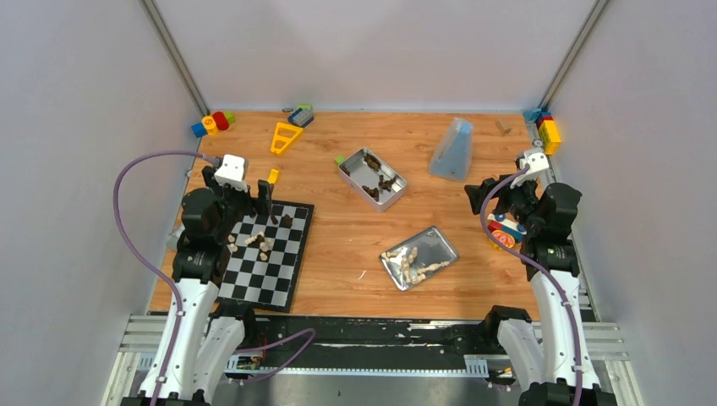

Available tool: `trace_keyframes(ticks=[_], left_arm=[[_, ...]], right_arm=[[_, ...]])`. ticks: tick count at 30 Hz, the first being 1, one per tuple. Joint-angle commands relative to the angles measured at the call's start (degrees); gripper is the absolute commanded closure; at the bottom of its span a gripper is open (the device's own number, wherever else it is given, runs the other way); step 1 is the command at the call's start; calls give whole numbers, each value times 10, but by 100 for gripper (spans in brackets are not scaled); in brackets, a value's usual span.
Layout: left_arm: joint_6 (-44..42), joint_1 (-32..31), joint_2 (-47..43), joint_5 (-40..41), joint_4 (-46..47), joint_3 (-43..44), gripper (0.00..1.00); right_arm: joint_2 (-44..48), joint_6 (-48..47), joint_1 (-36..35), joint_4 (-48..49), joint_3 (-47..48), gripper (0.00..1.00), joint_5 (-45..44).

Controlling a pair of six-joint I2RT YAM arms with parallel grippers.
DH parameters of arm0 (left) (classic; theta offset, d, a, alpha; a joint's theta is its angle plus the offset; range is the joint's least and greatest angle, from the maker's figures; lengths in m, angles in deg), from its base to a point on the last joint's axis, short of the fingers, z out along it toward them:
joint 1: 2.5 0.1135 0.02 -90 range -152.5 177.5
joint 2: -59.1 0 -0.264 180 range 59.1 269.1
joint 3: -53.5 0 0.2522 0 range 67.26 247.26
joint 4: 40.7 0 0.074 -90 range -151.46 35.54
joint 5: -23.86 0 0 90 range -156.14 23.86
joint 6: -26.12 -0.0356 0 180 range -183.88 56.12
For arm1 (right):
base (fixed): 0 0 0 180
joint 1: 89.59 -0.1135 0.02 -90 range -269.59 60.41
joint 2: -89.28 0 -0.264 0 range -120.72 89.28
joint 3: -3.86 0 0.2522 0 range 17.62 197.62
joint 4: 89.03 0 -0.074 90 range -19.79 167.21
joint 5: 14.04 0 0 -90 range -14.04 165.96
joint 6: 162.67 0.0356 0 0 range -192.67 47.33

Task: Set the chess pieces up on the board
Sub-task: Move the storage box to the center of the board.

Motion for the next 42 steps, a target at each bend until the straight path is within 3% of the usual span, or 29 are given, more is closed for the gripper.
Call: trace_keyframes(ticks=[1, 12, 19, 24, 29, 42], left_arm=[[-7, -1, -4, 8, 3, 0, 0], [-14, -1, -5, -8, -8, 2, 0], [-43, -1, -3, -79, -43, 13, 0], [-55, -1, 2, -115, -54, 14, 0], [-53, -1, 4, -116, -50, 12, 0], [-47, -1, 0, -121, -49, 11, 0]], right_arm=[[3, 1, 2, 8, 2, 0, 11], [-3, -34, 2, 1, -8, 0, 35], [-50, -83, -1, -59, 5, 0, 101], [-114, -130, -37, -101, 24, 1, 48], [-196, -175, -121, -112, 20, 13, -61], [-367, -200, -197, -151, 61, 52, -137]])
